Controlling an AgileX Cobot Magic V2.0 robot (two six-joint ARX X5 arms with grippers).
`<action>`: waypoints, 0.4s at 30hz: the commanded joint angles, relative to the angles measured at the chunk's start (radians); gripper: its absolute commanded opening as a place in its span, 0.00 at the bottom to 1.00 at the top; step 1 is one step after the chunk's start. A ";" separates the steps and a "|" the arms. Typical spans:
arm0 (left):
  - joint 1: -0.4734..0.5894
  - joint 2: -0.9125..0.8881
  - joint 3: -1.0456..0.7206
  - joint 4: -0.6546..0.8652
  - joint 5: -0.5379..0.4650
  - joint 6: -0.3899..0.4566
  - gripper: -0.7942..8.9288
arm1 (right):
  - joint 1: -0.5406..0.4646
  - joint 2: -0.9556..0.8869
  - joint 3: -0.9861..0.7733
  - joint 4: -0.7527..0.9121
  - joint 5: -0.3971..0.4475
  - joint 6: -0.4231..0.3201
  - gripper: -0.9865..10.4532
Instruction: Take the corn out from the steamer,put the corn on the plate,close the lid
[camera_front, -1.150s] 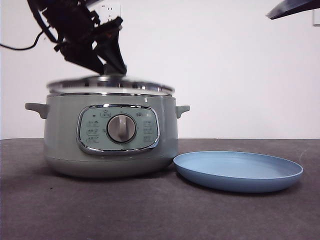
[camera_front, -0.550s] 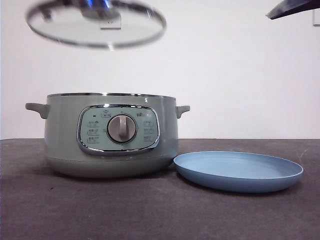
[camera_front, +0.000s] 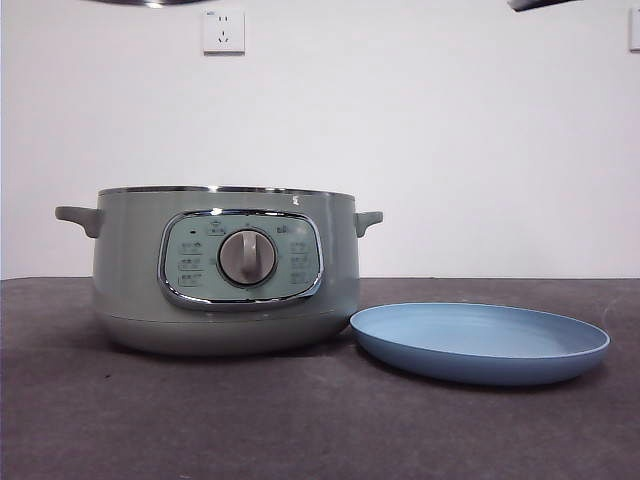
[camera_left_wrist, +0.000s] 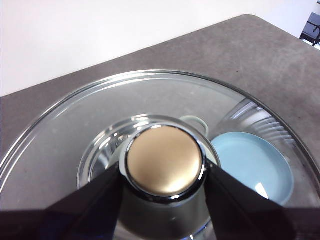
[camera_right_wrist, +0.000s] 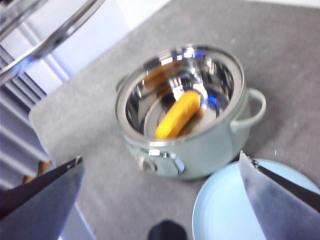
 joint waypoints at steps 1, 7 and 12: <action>0.002 -0.063 0.000 0.024 0.003 0.001 0.07 | 0.003 0.016 0.003 0.056 0.003 0.070 0.55; 0.002 -0.187 -0.072 -0.021 -0.002 -0.004 0.07 | 0.066 0.067 0.003 0.167 0.085 0.144 0.55; 0.002 -0.294 -0.156 -0.049 -0.028 -0.004 0.07 | 0.158 0.146 0.004 0.275 0.159 0.212 0.56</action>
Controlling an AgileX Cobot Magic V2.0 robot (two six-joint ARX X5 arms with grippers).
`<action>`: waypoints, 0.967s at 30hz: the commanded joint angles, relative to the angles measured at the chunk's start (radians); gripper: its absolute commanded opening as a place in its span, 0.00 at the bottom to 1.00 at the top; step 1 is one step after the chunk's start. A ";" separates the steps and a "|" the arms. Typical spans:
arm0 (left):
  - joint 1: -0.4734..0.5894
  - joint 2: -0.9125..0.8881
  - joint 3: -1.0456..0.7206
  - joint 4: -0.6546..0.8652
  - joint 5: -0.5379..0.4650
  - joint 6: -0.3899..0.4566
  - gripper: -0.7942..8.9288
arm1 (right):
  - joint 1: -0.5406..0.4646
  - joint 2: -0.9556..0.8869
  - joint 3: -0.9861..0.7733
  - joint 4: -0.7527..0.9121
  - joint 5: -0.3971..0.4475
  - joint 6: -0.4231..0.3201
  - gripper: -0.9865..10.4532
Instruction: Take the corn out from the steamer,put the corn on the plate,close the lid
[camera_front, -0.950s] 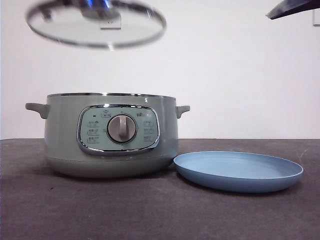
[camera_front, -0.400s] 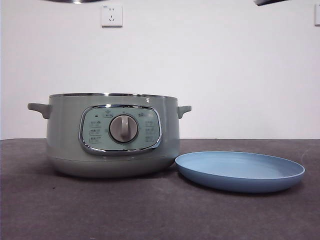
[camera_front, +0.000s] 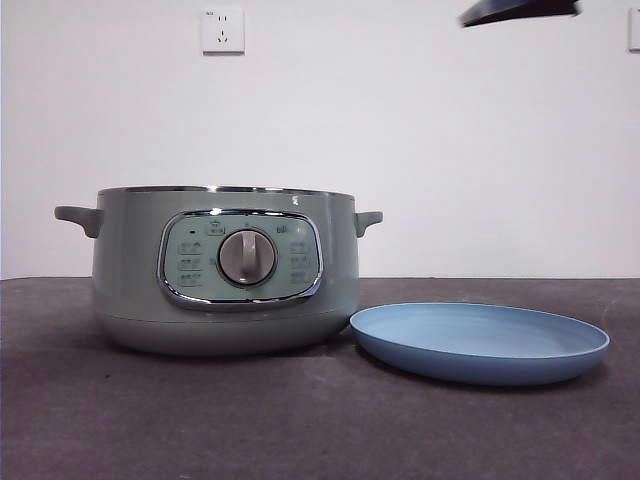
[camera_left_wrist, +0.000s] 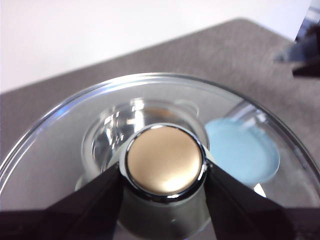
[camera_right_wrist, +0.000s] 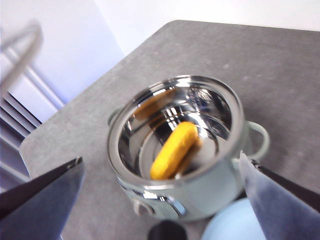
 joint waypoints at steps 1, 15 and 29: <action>0.002 -0.061 -0.026 0.031 -0.009 -0.005 0.07 | 0.055 0.051 0.005 0.057 0.041 0.059 0.56; 0.002 -0.339 -0.062 -0.180 -0.091 -0.030 0.07 | 0.274 0.497 0.370 0.030 0.261 0.077 0.56; 0.002 -0.373 -0.062 -0.269 -0.087 -0.025 0.07 | 0.364 0.923 0.777 -0.104 0.454 0.063 0.55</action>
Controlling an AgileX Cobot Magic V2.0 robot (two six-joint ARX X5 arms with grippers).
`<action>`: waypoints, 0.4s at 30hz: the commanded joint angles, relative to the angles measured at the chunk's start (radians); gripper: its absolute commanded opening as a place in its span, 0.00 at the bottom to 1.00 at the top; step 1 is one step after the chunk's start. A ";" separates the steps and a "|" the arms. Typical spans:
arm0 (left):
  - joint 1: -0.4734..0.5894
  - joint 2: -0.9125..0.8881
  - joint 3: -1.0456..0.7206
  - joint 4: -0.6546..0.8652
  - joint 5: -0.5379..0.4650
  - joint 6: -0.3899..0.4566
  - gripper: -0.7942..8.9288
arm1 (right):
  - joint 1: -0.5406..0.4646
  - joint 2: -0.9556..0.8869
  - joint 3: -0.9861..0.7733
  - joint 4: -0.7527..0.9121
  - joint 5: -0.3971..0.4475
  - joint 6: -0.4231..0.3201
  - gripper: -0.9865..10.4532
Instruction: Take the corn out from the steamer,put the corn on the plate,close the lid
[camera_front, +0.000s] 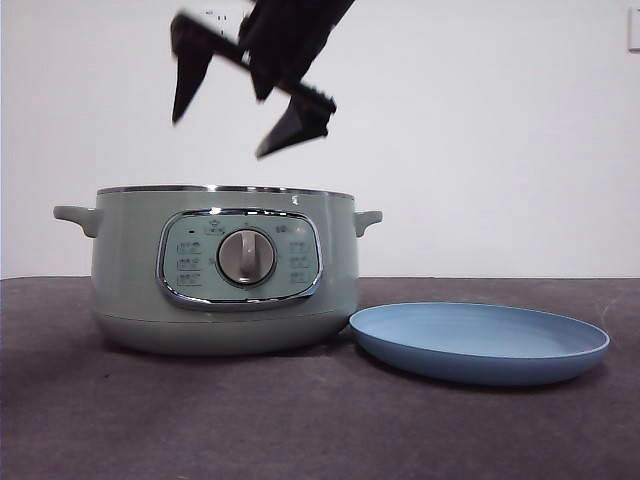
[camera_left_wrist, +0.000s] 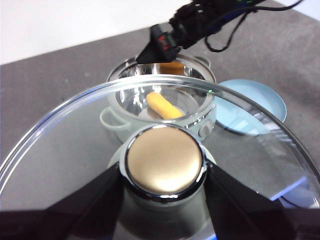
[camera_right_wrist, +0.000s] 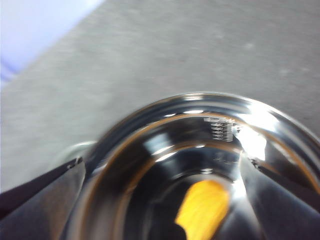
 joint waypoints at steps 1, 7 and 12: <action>0.002 -0.010 0.009 0.045 0.006 -0.005 0.07 | 0.006 0.061 0.010 -0.003 0.027 -0.004 0.55; 0.002 -0.010 0.009 0.045 0.006 -0.002 0.07 | 0.008 0.128 0.010 -0.007 0.060 -0.004 0.55; 0.001 -0.010 0.009 0.043 0.005 -0.002 0.07 | 0.010 0.154 0.010 -0.011 0.085 -0.005 0.55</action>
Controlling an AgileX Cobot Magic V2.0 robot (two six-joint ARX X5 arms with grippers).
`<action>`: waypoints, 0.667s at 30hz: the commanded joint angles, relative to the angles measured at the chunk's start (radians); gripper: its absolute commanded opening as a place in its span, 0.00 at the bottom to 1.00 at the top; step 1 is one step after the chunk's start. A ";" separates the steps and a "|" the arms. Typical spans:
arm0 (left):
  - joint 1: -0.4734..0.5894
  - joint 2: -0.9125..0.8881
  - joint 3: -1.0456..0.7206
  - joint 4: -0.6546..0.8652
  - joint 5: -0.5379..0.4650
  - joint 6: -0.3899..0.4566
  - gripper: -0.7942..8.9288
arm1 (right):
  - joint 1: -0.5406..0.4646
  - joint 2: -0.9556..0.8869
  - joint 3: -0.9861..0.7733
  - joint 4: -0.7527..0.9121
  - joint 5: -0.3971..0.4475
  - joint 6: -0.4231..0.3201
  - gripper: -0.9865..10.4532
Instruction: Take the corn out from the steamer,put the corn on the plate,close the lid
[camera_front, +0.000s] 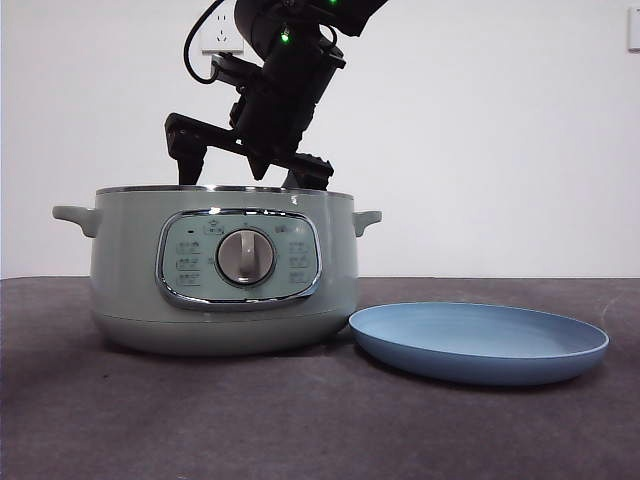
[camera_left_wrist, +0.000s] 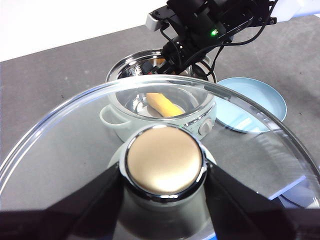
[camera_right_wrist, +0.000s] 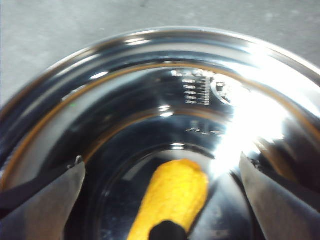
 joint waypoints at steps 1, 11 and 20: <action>0.001 -0.010 0.009 0.046 0.006 -0.002 0.07 | 0.006 0.035 0.001 0.002 0.005 -0.004 0.55; 0.001 -0.010 0.009 0.030 0.006 -0.002 0.07 | 0.008 0.076 0.001 -0.023 0.009 -0.004 0.55; 0.001 -0.010 0.009 0.025 0.006 -0.003 0.07 | 0.008 0.090 0.001 -0.068 0.009 -0.004 0.49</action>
